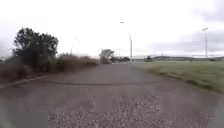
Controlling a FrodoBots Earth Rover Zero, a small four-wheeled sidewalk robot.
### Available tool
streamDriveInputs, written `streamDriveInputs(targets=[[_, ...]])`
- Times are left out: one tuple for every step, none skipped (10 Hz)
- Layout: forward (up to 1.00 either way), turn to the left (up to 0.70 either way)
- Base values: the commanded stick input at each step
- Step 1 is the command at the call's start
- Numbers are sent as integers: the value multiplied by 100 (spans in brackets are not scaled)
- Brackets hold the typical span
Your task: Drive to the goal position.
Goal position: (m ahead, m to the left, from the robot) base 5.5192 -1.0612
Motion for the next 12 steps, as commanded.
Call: streamDriveInputs(targets=[[85, 0], [100, 0], [100, 0], [100, 0], [100, 0], [100, 0], [100, 0], [100, 0], [100, 0], [100, 0], [100, 0], [100, 0]])
